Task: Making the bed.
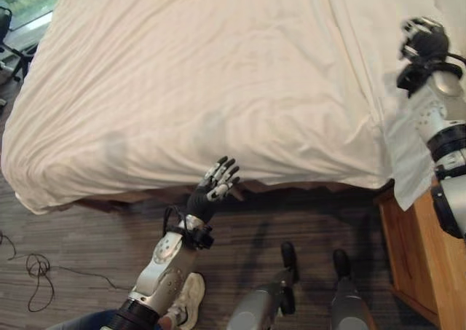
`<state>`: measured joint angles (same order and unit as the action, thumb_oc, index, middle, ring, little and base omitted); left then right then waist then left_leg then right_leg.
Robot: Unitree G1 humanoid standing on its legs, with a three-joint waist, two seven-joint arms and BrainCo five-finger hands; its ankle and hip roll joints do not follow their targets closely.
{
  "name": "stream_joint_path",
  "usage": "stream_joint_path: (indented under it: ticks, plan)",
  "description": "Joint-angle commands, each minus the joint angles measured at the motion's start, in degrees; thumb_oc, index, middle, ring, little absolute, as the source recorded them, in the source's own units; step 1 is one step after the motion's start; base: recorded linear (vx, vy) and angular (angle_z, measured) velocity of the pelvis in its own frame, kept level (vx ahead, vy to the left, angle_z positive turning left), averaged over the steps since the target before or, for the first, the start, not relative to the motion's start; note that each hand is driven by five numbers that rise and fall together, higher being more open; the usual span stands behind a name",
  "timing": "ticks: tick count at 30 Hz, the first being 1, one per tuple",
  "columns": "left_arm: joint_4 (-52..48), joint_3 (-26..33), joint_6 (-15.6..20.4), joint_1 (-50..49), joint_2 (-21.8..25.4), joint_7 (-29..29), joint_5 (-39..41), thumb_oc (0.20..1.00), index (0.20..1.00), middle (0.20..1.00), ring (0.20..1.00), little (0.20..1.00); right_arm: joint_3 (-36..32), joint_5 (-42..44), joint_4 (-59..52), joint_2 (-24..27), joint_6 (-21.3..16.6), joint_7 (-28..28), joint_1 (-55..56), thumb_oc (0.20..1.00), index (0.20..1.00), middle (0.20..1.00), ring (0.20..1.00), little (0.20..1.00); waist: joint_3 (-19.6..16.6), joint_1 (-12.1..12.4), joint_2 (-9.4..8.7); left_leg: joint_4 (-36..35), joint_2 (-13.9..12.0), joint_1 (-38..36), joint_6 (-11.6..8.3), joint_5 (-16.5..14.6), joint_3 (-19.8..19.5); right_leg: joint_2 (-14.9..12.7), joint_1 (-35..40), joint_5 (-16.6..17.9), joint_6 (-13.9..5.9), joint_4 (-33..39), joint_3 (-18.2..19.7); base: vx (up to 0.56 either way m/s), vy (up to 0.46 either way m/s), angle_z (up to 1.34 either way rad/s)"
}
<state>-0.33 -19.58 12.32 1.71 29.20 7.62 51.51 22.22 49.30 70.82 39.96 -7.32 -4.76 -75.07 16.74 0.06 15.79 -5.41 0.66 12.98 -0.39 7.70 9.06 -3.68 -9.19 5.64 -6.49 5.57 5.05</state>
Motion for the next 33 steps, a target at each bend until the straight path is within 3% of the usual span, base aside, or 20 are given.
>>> stream_joint_path:
  ticks: [1,6,10,11,14,15,18,19,22,24,26,27,28,29,30,33]
  plan:
    - [-1.43,0.27,2.56,3.46,-1.97,1.06,0.04,1.000,1.000,1.000,1.000,1.000,3.22,-4.93,-0.74,1.67,0.03,1.15,-3.44,0.200,0.200,0.200,0.200,0.200,-1.52,0.63,-0.26,0.41,-2.46,0.80,-6.75,2.01,0.32,-1.02,-4.54,-0.27,0.52,-1.93,-1.36,0.00,-0.015,-0.07]
    - [-2.90,-0.85,1.99,3.68,-3.52,1.94,-0.34,1.000,1.000,1.000,1.000,1.000,1.10,-10.79,4.38,2.33,2.52,3.20,5.05,0.200,0.200,0.200,0.200,0.200,0.63,0.12,2.08,0.41,-2.04,2.12,-6.38,2.30,0.74,-1.21,-7.37,-0.78,0.48,-3.95,-0.54,0.00,-0.004,-0.06]
    - [-1.15,-1.05,2.03,3.47,-7.20,1.65,-2.07,1.000,1.000,1.000,1.000,1.000,-5.41,-9.58,3.37,-3.86,2.39,4.38,20.19,0.200,0.200,0.200,0.200,0.200,2.21,-1.22,3.32,0.41,-1.99,2.36,-6.04,2.17,1.62,-1.30,-8.52,-1.00,0.36,-4.89,0.47,0.04,0.004,-0.13]
    - [-0.51,-1.34,2.17,3.75,-9.11,1.14,-2.85,1.000,1.000,1.000,1.000,1.000,-9.23,-7.62,3.83,-9.23,2.00,4.71,28.31,0.200,0.200,0.200,0.200,0.200,2.95,-2.44,4.00,0.41,-1.75,2.00,-5.80,1.65,1.99,-1.49,-8.44,-1.32,0.33,-4.83,0.76,0.07,0.014,-0.08]
    - [-0.25,-0.97,2.58,4.21,-9.85,0.54,-3.65,1.000,1.000,1.000,1.000,1.000,-12.58,-5.06,3.49,-12.69,1.35,4.47,35.36,0.200,0.200,0.200,0.200,0.200,3.28,-3.51,4.25,0.41,-1.76,2.12,-5.71,1.47,2.35,-1.47,-8.55,-1.12,0.38,-4.48,1.06,0.06,0.016,-0.18]
    - [0.14,-0.07,2.77,3.91,-10.83,0.36,-3.68,1.000,1.000,1.000,1.000,1.000,-16.05,-3.51,3.25,-15.12,0.92,4.80,42.20,0.200,0.200,0.200,0.200,0.200,3.63,-4.60,4.38,0.41,-1.70,1.86,-5.64,1.13,2.59,-1.47,-8.29,-1.31,0.37,-4.24,1.19,0.05,0.004,-0.25]
    - [1.37,1.00,2.83,3.02,-11.67,0.87,-3.74,1.000,1.000,1.000,1.000,1.000,-19.12,-5.04,2.59,-16.26,0.38,5.91,51.43,0.200,0.200,0.200,0.200,0.200,3.70,-6.32,3.67,0.41,-1.75,1.39,-5.56,0.57,2.91,-1.34,-7.81,-1.53,0.44,-3.84,1.15,0.06,-0.001,-0.06]
    - [1.95,1.60,2.39,2.08,-11.19,1.47,-4.82,1.000,1.000,1.000,1.000,1.000,-18.17,-11.24,0.96,-15.57,-0.01,6.58,57.28,0.200,0.200,0.200,0.200,0.200,3.82,-7.49,2.84,0.41,-1.81,0.98,-5.47,0.36,2.99,-1.24,-7.34,-1.56,0.48,-3.72,1.01,0.02,-0.009,-0.09]
    - [4.42,1.72,1.15,0.38,-11.59,2.85,-2.87,1.000,1.000,1.000,1.000,1.000,-19.81,-10.87,-1.23,-15.49,-0.15,7.15,61.85,0.200,0.200,0.200,0.200,0.200,3.77,-8.79,1.98,0.41,-1.84,0.32,-5.29,0.11,2.98,-1.20,-6.81,-1.84,0.51,-3.92,0.76,0.01,-0.002,-0.02]
    - [9.78,1.96,-0.20,-1.90,-12.33,3.72,-1.61,1.000,1.000,1.000,1.000,1.000,-21.15,-10.75,-5.30,-15.79,-0.61,8.02,66.99,0.200,0.200,0.200,0.200,0.200,3.50,-10.05,0.85,0.41,-1.95,-0.62,-5.14,-0.19,2.87,-1.15,-6.05,-2.17,0.56,-4.46,0.59,0.01,0.001,0.07]
    - [18.97,0.92,-2.00,-4.77,-11.94,3.96,-7.08,1.000,1.000,1.000,1.000,1.000,-21.54,-10.64,-11.87,-16.45,-0.89,8.30,72.03,0.200,0.200,0.200,0.200,0.200,2.11,-11.01,-1.22,0.41,-2.21,-2.79,-4.68,-0.86,2.48,-0.92,-3.93,-2.70,0.40,-5.09,-0.06,0.03,-0.031,0.14]
    - [19.05,0.88,-1.95,-4.80,-11.94,3.99,-7.09,1.000,1.000,1.000,1.000,1.000,-21.55,-10.66,-12.00,-16.48,-0.86,8.25,72.17,0.285,0.285,0.285,0.285,0.285,2.15,-11.04,-1.25,0.41,-2.19,-2.90,-4.68,-0.88,2.45,-0.95,-3.78,-2.73,0.39,-5.06,-0.09,0.03,-0.030,0.05]
    - [22.61,0.45,-2.69,-5.43,-12.30,4.31,-8.19,1.000,1.000,1.000,1.000,1.000,-21.14,-10.11,-14.90,-17.05,-0.98,8.54,73.54,0.514,0.514,0.514,0.514,0.514,1.53,-11.32,-2.24,0.41,-2.38,-4.15,-4.54,-1.22,2.33,-1.00,-2.48,-3.01,0.23,-5.19,-0.45,0.04,-0.025,0.04]
    - [25.85,0.46,-3.26,-6.10,-12.72,4.55,-9.67,1.000,1.000,1.000,1.000,1.000,-20.82,-9.88,-16.64,-17.62,-1.05,8.87,74.55,0.856,0.856,0.856,0.856,0.856,0.44,-11.17,-3.06,0.41,-2.56,-4.91,-4.40,-1.33,2.23,-0.83,-1.75,-2.95,0.18,-5.19,-0.71,0.04,-0.028,0.06]
    - [28.93,0.43,-3.59,-6.71,-12.98,4.38,-11.48,1.000,1.000,1.000,1.000,1.000,-19.93,-9.68,-20.28,-18.05,-1.34,9.11,75.73,1.000,1.000,1.000,1.000,1.000,-0.48,-11.14,-3.98,0.41,-2.78,-5.95,-4.33,-1.56,2.20,-0.72,-0.69,-3.10,0.08,-5.16,-1.03,0.05,-0.020,0.11]
    - [33.25,0.35,-3.14,-7.58,-12.05,3.69,-18.66,1.000,1.000,1.000,1.000,1.000,-16.85,-10.51,-28.50,-18.81,-1.67,10.02,78.06,1.000,1.000,1.000,1.000,1.000,-4.06,-10.43,-6.54,0.41,-3.27,-9.06,-4.07,-2.24,1.78,-0.20,2.17,-3.82,0.03,-6.23,-1.93,0.05,0.007,0.20]
